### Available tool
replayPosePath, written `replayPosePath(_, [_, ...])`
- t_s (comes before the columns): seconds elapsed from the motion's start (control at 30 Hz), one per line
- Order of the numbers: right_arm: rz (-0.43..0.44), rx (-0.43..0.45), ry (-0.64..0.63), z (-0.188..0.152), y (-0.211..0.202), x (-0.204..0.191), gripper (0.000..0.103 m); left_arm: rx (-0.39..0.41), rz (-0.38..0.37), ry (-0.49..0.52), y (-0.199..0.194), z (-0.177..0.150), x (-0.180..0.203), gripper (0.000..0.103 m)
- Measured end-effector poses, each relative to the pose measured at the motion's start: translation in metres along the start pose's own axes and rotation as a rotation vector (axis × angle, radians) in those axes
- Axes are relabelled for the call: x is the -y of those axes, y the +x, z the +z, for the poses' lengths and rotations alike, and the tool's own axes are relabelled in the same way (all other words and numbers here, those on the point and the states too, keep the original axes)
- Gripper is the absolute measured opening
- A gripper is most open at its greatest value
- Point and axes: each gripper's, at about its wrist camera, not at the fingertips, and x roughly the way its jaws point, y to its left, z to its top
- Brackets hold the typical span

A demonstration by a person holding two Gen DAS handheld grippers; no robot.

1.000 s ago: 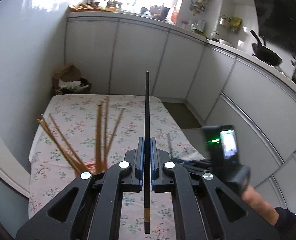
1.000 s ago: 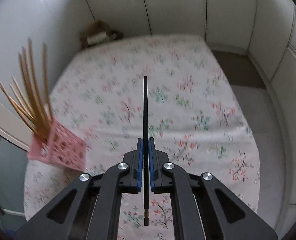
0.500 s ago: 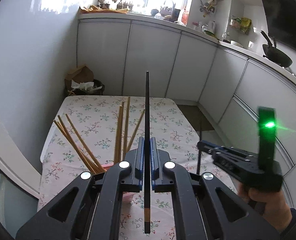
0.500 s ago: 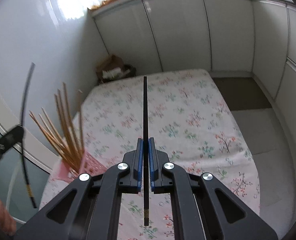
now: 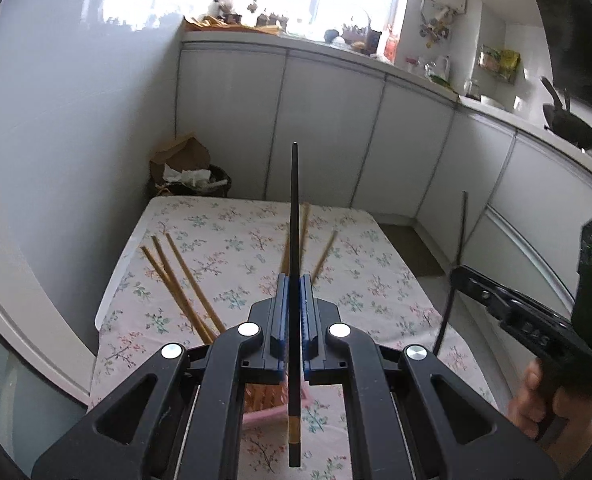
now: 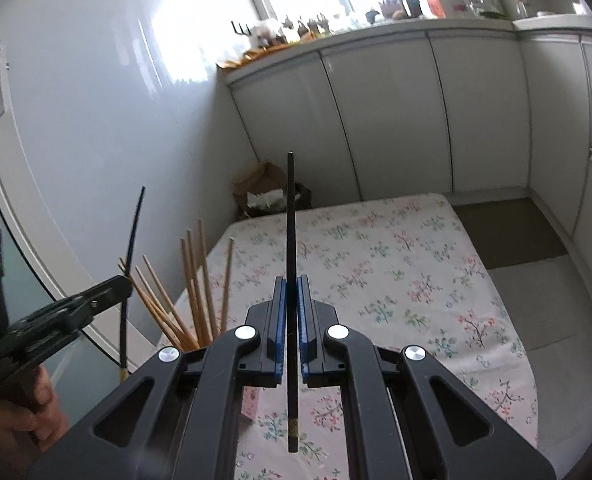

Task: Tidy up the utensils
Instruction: 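Carry both black chopsticks upright over the pink basket and drop them in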

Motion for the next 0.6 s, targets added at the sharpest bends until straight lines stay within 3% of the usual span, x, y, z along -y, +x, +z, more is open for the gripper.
replayPosePath(0.4, [0.031, 0.059, -0.055, -0.003, -0.005, -0.020, 0.006, 0.177, -0.026, -0.094, 0.005, -0.014, -0.040, 0.004])
replayPosePath(0.6, [0.030, 0.061, -0.063, -0.003, -0.005, -0.022, 0.006, 0.261, -0.010, -0.034, 0.017, -0.028, -0.034, 0.005])
